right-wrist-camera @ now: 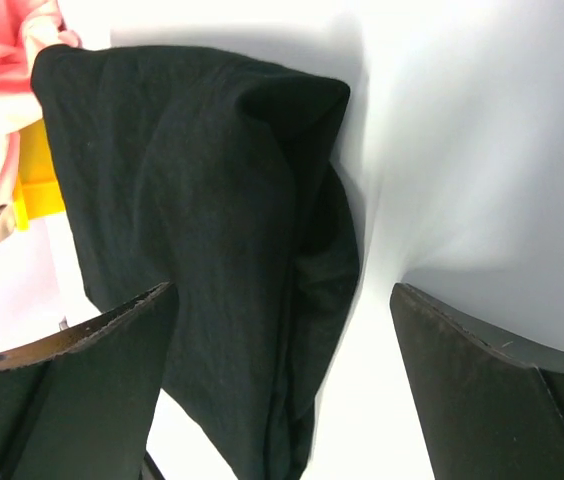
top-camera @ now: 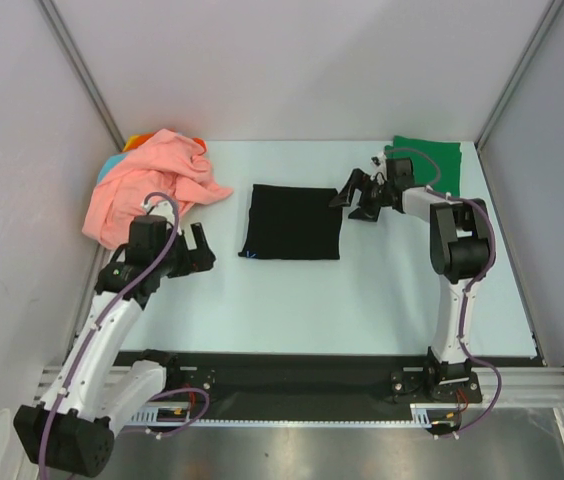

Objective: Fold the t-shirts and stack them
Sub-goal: Neatly place the folded tshirt to the corner

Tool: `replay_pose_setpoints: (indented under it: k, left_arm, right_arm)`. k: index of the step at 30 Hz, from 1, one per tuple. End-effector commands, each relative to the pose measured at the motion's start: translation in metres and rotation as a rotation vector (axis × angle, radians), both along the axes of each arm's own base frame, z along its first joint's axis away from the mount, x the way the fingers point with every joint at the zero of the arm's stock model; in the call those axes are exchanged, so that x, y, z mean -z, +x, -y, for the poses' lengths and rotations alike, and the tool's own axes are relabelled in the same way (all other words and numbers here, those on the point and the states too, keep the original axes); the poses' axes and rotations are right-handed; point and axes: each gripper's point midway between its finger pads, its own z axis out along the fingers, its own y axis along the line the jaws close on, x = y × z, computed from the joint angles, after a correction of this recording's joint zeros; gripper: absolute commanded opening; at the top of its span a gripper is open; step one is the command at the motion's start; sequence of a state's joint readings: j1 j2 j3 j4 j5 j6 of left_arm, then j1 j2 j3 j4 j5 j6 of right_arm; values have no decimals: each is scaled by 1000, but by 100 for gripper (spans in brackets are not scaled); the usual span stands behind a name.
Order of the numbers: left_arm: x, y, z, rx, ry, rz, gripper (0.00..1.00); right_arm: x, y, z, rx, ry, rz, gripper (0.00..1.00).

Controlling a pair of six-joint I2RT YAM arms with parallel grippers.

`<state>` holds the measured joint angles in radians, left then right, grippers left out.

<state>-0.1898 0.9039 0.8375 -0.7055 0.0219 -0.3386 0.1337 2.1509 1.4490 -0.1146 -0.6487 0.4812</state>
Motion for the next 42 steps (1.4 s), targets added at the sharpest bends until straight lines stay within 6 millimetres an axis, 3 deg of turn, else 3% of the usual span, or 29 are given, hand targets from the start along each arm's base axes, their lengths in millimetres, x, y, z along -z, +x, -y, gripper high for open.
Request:
replay_pose_setpoints:
  k: [1,8,13,22,27,33,36,37,38,42]
  left_arm:
    - [-10,11,0,10,12,72,100]
    - [-3,12,3,27,7,41,100]
    - [-2,11,4,28,6,44,100]
    - [-4,10,3,24,4,53,100]
    - [-7,10,2,15,3,68,100]
    - [-7,9,1,11,4,72,100]
    - [-6,9,1,10,4,66,100]
    - [-6,9,1,9,5,66,100]
    - [-6,9,0,8,7,66,100]
    - [-6,9,0,8,4,66,100]
  right_arm:
    - [19,-17,10,10,-33,-40,95]
    - [18,-29,23,13,-84,-36,99]
    - [17,-24,16,-4,-53,-33,99]
    - [18,-2,-16,-44,-67,-12,98]
    - [33,-1,-39,-80,-49,-31,92]
    - [43,-9,-59,-123,11,-45,66]
    - [41,-9,-64,-141,68,-32,33]
    - [40,-5,-66,-151,84,-1,7]
    - [38,-3,-65,-150,92,7,0]
    - [20,3,-54,-152,100,46,0]
